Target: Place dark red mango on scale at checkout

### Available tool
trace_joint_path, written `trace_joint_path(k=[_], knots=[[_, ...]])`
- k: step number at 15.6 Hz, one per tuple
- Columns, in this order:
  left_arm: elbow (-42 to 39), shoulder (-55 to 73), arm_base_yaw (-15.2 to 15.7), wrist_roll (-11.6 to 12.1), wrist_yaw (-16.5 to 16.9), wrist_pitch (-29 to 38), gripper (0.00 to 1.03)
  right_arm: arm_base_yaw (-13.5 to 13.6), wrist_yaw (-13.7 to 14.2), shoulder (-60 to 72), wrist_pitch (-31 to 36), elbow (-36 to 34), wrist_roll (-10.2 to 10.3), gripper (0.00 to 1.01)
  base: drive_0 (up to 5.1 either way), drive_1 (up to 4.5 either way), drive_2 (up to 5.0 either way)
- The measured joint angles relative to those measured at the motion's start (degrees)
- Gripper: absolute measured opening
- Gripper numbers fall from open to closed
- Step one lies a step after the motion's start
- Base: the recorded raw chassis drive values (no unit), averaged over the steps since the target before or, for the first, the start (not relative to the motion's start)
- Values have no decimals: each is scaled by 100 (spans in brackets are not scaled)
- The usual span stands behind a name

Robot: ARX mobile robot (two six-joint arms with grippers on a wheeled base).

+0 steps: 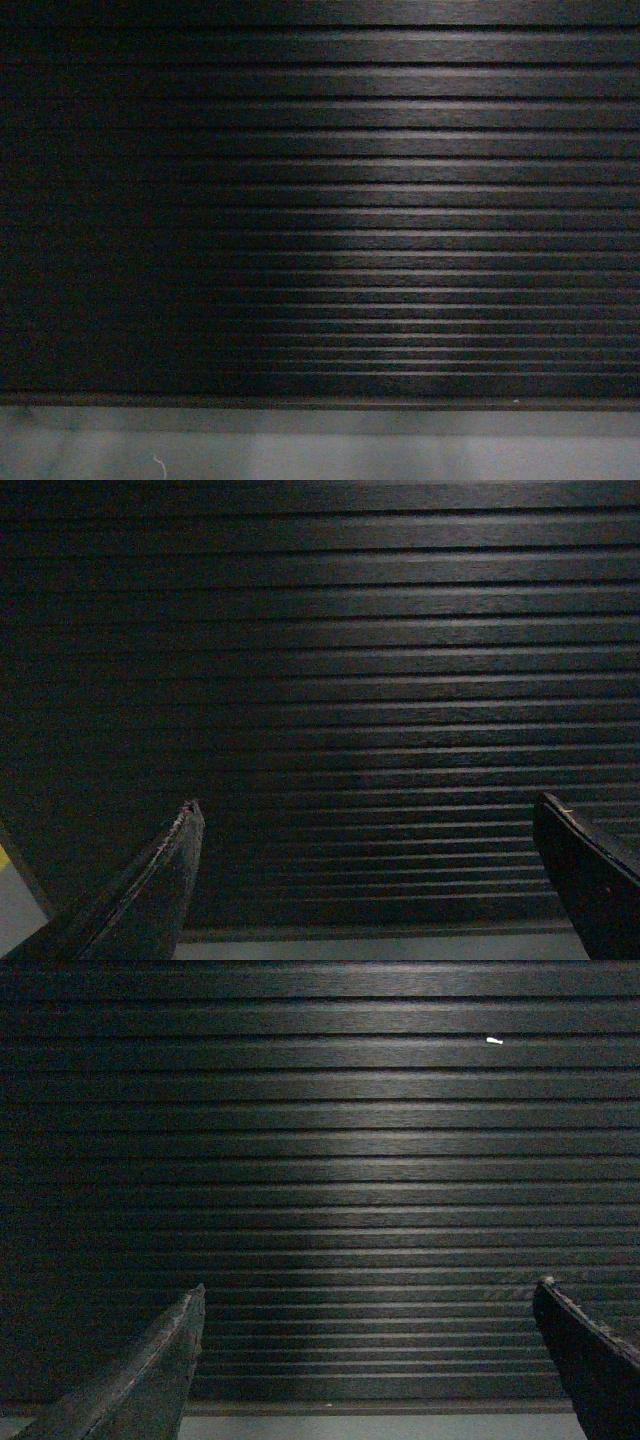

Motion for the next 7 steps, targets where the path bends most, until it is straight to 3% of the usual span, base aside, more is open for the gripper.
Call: trace_joint_path(k=[7], knots=[[0, 0, 0, 0, 0, 0, 98, 0, 0, 0, -2, 0, 0, 98, 0, 0, 0]])
